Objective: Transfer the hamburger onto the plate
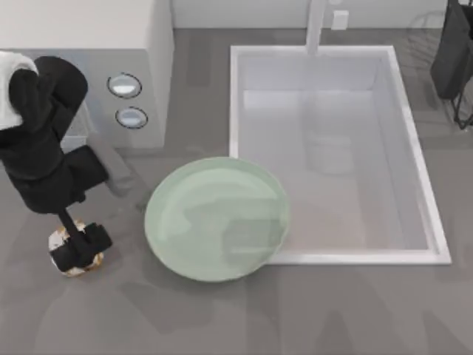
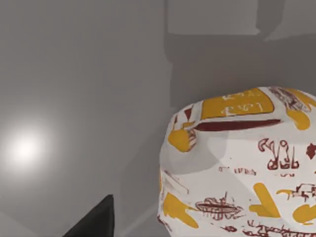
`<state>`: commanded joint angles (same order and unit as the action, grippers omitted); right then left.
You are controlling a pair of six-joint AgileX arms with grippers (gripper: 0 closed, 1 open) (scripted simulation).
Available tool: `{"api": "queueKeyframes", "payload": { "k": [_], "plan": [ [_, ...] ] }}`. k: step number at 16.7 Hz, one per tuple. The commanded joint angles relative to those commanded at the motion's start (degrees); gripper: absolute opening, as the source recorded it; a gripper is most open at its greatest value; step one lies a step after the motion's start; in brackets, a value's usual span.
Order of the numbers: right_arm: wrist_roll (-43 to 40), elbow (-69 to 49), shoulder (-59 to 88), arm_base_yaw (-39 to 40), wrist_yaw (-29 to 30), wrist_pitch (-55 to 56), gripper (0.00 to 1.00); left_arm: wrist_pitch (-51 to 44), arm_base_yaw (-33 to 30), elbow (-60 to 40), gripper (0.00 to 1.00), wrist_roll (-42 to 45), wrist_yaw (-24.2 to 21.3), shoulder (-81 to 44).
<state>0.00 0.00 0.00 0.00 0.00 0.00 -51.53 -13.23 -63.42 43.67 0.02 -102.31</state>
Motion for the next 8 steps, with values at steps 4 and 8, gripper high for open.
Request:
{"api": "queueKeyframes", "payload": {
  "k": [4, 8],
  "plan": [
    [0.00, 0.00, 0.00, 0.00, 0.00, 0.00, 1.00, 10.13, 0.01, 4.73, 1.00, 0.06, -0.02, -4.68],
    [0.00, 0.00, 0.00, 0.00, 0.00, 0.00, 1.00, 13.93, 0.01, 6.88, 1.00, 0.12, -0.03, -6.89]
  ]
}}
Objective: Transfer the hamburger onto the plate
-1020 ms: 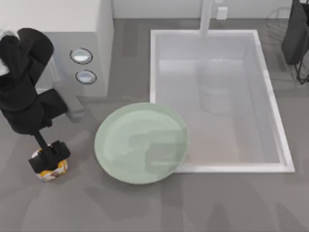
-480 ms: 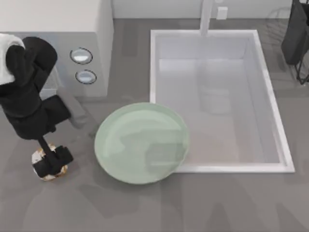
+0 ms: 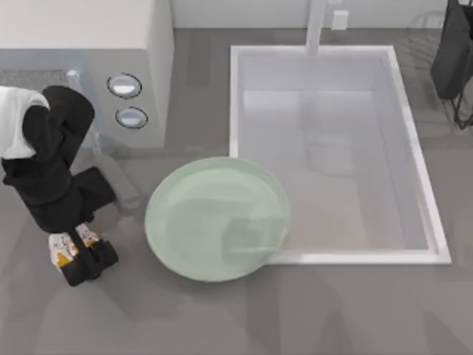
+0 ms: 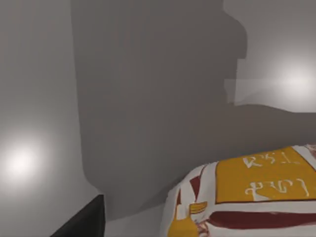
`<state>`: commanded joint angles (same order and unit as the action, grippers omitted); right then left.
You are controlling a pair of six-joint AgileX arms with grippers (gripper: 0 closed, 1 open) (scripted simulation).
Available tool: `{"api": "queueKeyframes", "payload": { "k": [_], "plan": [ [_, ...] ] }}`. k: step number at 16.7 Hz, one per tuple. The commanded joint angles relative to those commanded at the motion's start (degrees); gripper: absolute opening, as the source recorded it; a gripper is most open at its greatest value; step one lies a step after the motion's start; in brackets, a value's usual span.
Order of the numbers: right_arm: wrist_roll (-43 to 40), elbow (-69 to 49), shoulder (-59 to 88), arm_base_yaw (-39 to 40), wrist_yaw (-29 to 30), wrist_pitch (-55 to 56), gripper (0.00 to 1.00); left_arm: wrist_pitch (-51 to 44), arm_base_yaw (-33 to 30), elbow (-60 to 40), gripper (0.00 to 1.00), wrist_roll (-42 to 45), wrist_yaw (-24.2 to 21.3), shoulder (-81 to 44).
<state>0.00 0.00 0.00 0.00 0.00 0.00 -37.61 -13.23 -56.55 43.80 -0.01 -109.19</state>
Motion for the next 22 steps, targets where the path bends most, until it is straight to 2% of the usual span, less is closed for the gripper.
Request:
{"api": "queueKeyframes", "payload": {
  "k": [3, 16, 22],
  "plan": [
    [0.00, 0.00, 0.00, 0.00, 0.00, 0.00, 1.00, 0.00, 0.00, 0.00, 1.00, 0.00, 0.00, 0.00],
    [0.00, 0.00, 0.00, 0.00, 0.00, 0.00, 1.00, 0.00, 0.00, 0.00, 0.02, 0.00, 0.00, 0.00],
    [0.00, 0.00, 0.00, 0.00, 0.00, 0.00, 1.00, 0.00, 0.00, 0.00, 0.00, 0.00, 0.00, 0.00]
  ]
}}
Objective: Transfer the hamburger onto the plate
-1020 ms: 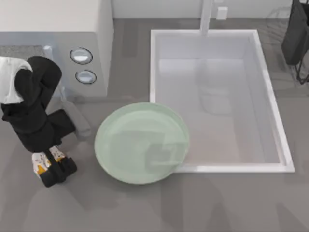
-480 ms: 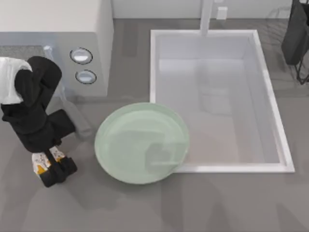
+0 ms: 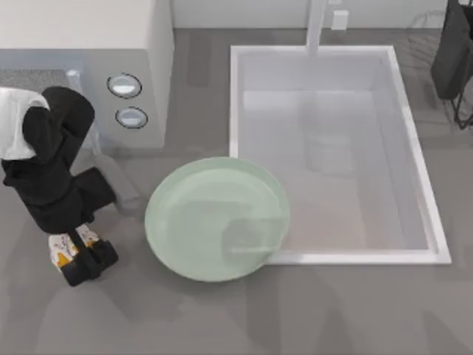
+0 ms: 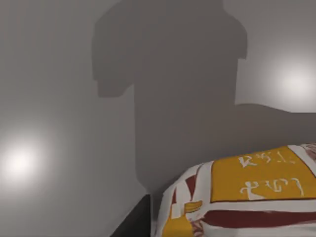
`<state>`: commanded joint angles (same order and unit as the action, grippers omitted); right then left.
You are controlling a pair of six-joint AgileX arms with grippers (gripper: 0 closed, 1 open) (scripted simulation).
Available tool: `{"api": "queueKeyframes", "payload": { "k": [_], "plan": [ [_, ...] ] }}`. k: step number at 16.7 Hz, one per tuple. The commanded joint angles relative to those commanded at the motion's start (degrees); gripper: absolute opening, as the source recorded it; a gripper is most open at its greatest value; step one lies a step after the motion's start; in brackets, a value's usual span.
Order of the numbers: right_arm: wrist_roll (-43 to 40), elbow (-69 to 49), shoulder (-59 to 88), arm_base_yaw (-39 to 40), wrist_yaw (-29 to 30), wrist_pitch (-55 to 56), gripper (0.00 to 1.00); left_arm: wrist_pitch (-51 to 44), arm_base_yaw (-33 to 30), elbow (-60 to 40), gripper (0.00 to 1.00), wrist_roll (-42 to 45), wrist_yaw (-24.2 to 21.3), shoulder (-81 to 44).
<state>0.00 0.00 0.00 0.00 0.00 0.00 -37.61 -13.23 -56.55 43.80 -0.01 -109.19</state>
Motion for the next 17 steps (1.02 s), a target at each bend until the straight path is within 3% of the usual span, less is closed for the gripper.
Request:
{"api": "queueKeyframes", "payload": {
  "k": [6, 13, 17],
  "plan": [
    [0.00, 0.00, 0.00, 0.00, 0.00, 0.00, 1.00, -5.89, 0.10, -3.13, 0.00, -0.42, -1.00, 4.34],
    [0.00, 0.00, 0.00, 0.00, 0.00, 0.00, 1.00, -24.17, -0.04, -13.84, 0.00, -0.65, -0.95, 10.74],
    [0.00, 0.00, 0.00, 0.00, 0.00, 0.00, 1.00, -26.35, -0.06, -15.45, 0.00, -0.78, -0.94, 12.18]
  ]
}}
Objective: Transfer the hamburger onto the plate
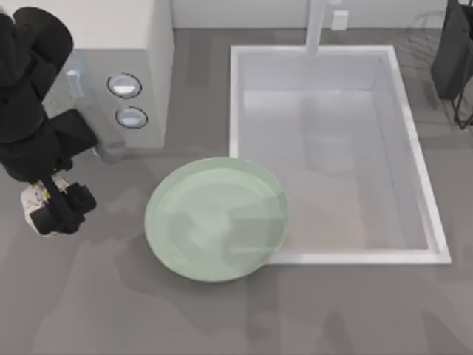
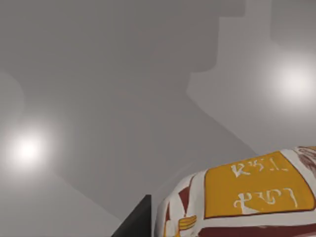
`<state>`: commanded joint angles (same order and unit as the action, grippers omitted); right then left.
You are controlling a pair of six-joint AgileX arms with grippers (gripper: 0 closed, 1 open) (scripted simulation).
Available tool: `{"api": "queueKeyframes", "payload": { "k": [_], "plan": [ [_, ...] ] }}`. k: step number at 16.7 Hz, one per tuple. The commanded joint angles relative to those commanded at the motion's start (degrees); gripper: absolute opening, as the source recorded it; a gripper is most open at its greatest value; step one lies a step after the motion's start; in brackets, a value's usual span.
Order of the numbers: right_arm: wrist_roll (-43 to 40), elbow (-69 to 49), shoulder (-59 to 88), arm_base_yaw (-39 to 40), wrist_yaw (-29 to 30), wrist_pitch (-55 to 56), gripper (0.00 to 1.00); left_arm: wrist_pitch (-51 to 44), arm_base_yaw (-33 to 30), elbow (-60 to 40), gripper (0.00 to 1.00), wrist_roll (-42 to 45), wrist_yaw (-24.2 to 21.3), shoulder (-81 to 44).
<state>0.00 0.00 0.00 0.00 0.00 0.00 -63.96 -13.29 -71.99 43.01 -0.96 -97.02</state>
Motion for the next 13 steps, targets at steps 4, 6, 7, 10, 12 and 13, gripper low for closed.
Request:
{"api": "queueKeyframes", "payload": {
  "k": [4, 6, 7, 10, 12, 13],
  "plan": [
    [0.00, 0.00, 0.00, 0.00, 0.00, 0.00, 1.00, -0.11, -0.64, -0.70, 0.00, 0.85, 0.03, -0.88],
    [0.00, 0.00, 0.00, 0.00, 0.00, 0.00, 1.00, -1.19, -3.57, -3.95, 0.00, 2.98, 0.04, -3.69],
    [0.00, 0.00, 0.00, 0.00, 0.00, 0.00, 1.00, -2.00, -5.61, -6.48, 0.00, 4.29, 0.05, -5.94],
    [0.00, 0.00, 0.00, 0.00, 0.00, 0.00, 1.00, -4.91, -12.27, -16.78, 0.00, 8.09, 0.04, -14.73],
    [0.00, 0.00, 0.00, 0.00, 0.00, 0.00, 1.00, -6.72, -16.52, -24.29, 0.00, 10.33, 0.02, -20.07],
    [0.00, 0.00, 0.00, 0.00, 0.00, 0.00, 1.00, -7.45, -18.40, -27.61, 0.00, 11.33, 0.02, -22.58]
  ]
}}
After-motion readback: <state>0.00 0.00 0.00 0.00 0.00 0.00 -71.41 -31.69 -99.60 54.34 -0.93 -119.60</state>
